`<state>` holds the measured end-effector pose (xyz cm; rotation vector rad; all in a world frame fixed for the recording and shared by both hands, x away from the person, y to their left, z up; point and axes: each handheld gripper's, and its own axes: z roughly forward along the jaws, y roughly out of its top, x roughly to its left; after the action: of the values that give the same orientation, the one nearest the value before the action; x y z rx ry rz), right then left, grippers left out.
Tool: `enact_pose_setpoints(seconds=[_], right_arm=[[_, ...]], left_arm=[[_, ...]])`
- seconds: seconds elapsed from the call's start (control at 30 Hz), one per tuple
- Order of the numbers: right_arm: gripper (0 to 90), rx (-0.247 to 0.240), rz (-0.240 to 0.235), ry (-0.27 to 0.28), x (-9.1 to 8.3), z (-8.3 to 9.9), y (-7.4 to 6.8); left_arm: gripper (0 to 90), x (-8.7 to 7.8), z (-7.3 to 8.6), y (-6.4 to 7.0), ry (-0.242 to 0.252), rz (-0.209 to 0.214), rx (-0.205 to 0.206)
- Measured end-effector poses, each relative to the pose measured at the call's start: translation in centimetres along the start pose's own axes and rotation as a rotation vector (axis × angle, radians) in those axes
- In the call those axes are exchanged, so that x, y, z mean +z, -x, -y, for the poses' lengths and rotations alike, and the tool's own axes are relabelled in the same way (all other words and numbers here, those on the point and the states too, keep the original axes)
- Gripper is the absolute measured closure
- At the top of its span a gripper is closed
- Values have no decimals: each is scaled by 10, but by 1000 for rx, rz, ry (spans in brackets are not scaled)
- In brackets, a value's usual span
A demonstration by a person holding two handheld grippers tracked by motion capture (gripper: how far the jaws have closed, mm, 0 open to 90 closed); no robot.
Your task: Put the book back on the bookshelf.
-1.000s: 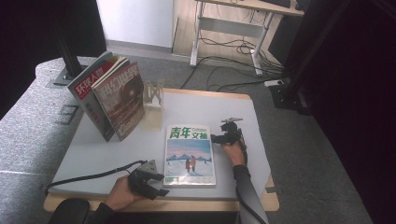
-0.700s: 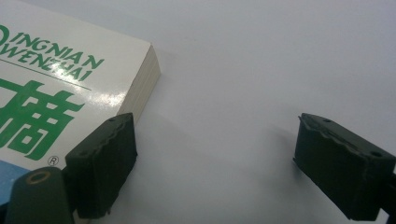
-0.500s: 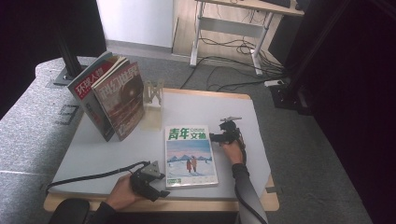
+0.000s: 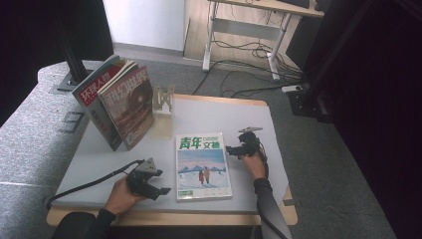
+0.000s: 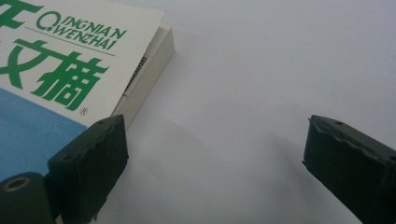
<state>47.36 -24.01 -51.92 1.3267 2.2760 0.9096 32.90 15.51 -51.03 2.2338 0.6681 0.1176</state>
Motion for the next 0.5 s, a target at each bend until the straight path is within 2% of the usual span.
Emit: enact_pose_setpoints(seconds=[0.17,0.27,0.37,0.5], right_arm=[[31,-10,-18,9,-6,4,-2],[14,-14,-36,14,-10,5,-4],[0,-17,-68,23,-15,6,-8],[0,-31,-105,26,-20,6,-14]], left_arm=[[176,-3,2,-11,7,-73,-20],[143,-3,3,-17,-7,-128,-23],[130,-1,5,-24,-17,-158,-41],[74,5,8,-29,-59,-219,-50]])
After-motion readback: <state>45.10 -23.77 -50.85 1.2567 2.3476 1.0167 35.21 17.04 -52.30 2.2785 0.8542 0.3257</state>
